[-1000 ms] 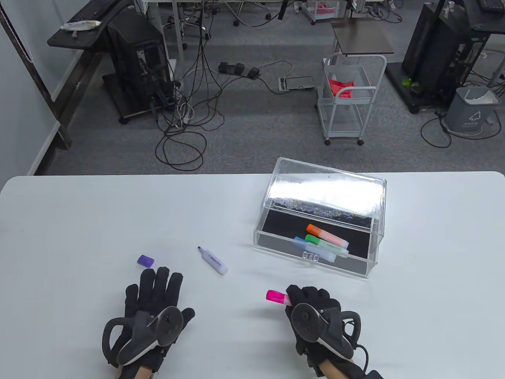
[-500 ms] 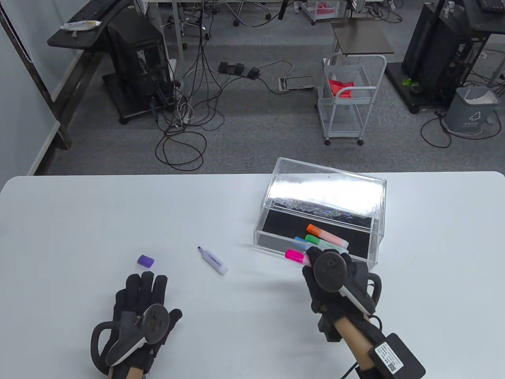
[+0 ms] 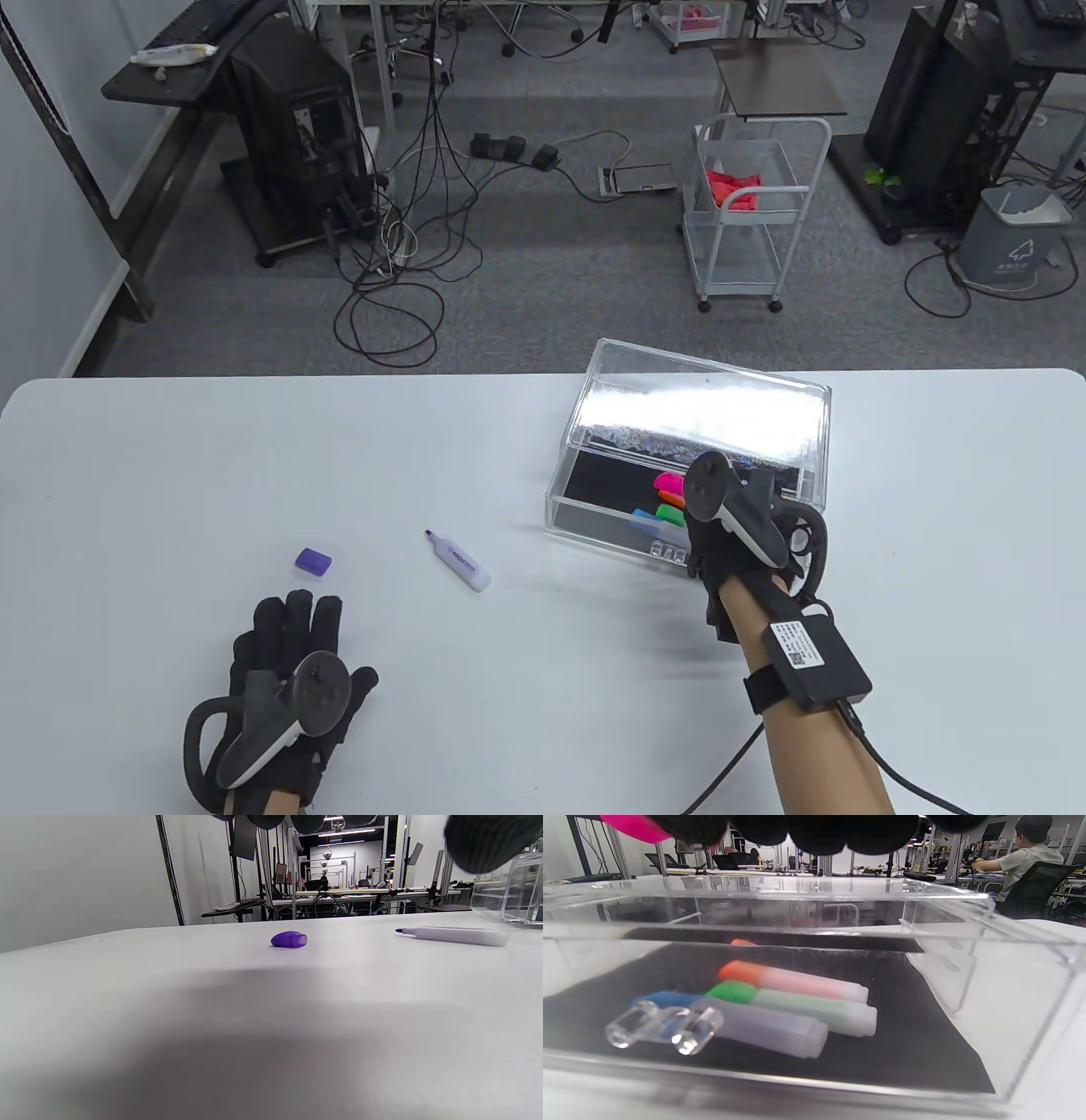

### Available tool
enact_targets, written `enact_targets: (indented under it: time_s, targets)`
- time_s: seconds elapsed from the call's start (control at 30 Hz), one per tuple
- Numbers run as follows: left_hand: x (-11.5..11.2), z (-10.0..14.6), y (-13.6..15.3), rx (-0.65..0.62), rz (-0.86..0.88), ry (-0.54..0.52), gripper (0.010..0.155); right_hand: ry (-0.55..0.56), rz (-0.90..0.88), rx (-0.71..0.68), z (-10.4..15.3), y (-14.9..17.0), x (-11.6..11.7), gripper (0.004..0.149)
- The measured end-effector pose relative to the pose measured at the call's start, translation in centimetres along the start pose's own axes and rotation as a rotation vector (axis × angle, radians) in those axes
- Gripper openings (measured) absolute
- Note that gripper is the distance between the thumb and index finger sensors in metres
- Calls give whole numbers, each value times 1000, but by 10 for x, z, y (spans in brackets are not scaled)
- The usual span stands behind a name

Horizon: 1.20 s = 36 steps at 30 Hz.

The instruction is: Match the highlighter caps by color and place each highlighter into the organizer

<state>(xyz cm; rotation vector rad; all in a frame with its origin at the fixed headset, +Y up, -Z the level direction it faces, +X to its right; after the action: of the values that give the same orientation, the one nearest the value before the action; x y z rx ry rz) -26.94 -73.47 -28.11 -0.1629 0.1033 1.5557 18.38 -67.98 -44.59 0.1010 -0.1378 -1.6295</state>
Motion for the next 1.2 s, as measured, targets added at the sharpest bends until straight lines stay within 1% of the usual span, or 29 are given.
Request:
enact_targets:
  time_s: [0.13, 0.27, 0.4, 0.57, 0.77, 0.97, 1.2]
  targets:
    - [-1, -1, 1, 4, -3, 7, 87, 4, 13, -23, -4, 2, 9, 59]
    - [-2, -2, 0, 7, -11, 18, 87, 24, 6, -38, -2, 4, 9, 60]
    - [-3, -3, -2, 5, -18, 24, 88, 45, -3, -64, 5, 4, 3, 64]
    - [-11, -11, -11, -3, -32, 74, 88, 56, 11, -135, 28, -8, -6, 62]
    - [-11, -12, -20, -32, -47, 73, 88, 71, -23, -192, 61, -26, -13, 64]
    - [-14, -13, -22, -36, -52, 86, 88, 73, 59, -237, 90, -39, -5, 66]
    - [-14, -12, -23, -49, -41, 91, 88, 44, -18, -246, 119, -45, 8, 69]
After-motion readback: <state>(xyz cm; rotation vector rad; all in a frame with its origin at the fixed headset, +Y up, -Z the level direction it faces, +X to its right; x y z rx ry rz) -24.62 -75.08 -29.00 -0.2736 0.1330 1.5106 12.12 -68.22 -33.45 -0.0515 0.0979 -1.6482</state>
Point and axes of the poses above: the tracker on the back of each hand, its own y axis roughly to the little-finger side, its own z axis roughly from the fingertips to the wrist, x = y × z, the point moved 3 cm from there along -z, roughly from the wrist to the fingertips, and after that the axes turned 4 degrees about -x, right-handed, at the moved point
